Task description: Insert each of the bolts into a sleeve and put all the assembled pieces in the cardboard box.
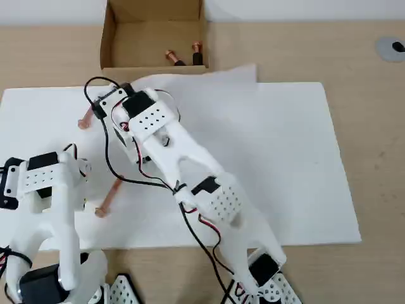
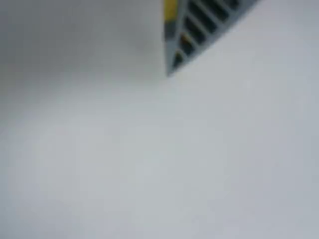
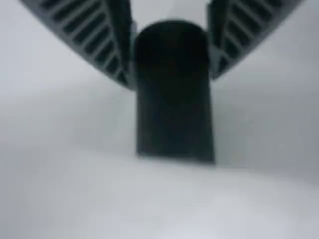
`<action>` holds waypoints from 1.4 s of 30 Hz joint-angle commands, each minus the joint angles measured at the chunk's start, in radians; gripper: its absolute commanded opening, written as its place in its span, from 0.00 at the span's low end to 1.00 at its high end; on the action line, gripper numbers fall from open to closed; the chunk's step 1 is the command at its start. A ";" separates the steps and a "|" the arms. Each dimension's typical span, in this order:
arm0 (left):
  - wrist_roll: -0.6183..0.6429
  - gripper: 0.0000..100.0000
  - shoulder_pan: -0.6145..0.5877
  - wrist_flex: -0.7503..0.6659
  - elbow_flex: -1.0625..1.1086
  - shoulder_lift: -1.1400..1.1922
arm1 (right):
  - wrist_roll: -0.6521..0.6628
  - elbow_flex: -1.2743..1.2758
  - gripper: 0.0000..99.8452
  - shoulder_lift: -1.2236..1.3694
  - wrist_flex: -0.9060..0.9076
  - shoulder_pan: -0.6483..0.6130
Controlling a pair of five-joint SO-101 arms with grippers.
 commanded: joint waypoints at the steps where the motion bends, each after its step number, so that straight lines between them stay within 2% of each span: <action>1: -0.003 0.27 -0.006 -0.008 -0.005 -0.018 | 0.055 -0.053 0.19 -0.010 0.017 0.004; 6: -0.003 0.27 -0.005 -0.008 -0.002 -0.018 | 0.080 -0.053 0.30 -0.010 0.017 0.004; 9: -0.005 0.27 -0.005 -0.008 -0.002 -0.018 | 0.103 -0.053 0.33 -0.008 0.012 0.004; 19: -0.005 0.27 -0.005 -0.008 0.000 -0.018 | 0.103 -0.047 0.33 -0.007 -0.083 0.004; 34: -0.021 0.27 -0.005 -0.008 0.000 -0.018 | 0.103 -0.054 0.32 0.099 -0.089 0.008; 37: -0.023 0.27 -0.005 -0.008 0.000 -0.018 | 0.103 -0.054 0.29 0.099 -0.087 0.008; 42: -0.023 0.27 -0.005 -0.008 0.000 -0.018 | 0.103 -0.054 0.13 0.096 -0.081 0.008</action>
